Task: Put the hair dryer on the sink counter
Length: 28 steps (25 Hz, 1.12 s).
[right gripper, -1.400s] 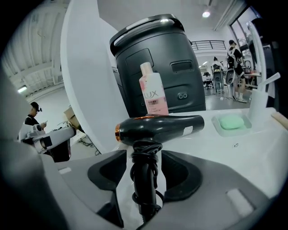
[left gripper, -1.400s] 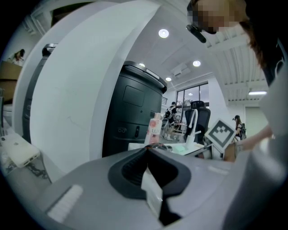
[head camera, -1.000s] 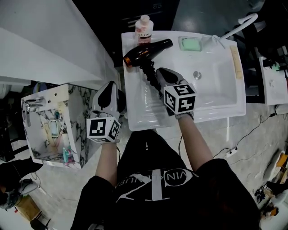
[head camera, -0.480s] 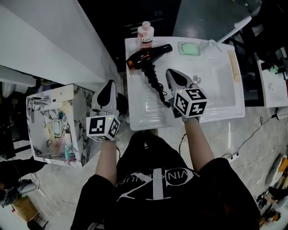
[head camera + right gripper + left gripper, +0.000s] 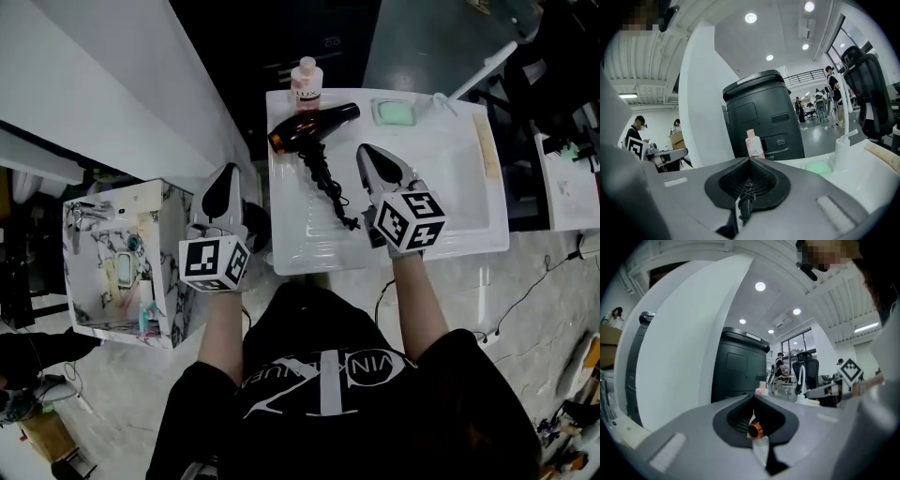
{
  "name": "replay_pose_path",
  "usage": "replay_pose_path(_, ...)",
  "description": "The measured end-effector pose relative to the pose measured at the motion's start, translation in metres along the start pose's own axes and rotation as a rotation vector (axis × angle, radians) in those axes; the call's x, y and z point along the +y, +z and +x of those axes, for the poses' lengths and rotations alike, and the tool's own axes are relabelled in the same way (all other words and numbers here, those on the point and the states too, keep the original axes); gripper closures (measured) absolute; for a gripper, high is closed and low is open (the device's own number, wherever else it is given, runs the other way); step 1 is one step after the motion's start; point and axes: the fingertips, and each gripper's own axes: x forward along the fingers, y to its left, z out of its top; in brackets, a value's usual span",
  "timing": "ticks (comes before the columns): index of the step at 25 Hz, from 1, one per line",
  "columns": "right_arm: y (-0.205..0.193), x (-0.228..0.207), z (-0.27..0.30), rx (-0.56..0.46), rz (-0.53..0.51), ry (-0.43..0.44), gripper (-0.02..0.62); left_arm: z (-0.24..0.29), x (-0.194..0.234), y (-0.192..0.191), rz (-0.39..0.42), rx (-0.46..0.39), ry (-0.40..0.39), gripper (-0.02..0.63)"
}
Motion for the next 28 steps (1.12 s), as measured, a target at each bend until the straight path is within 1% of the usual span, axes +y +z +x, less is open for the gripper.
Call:
replay_pose_path(17,0.043,0.005,-0.016,-0.134,-0.02,0.02,0.592,0.003,0.01,0.032,0.034,-0.052,0.022,0.606)
replay_pose_path(28,0.061,0.003,-0.025,-0.181,-0.015,0.037,0.592,0.004,0.007,0.046,0.061,-0.062,0.021,0.606)
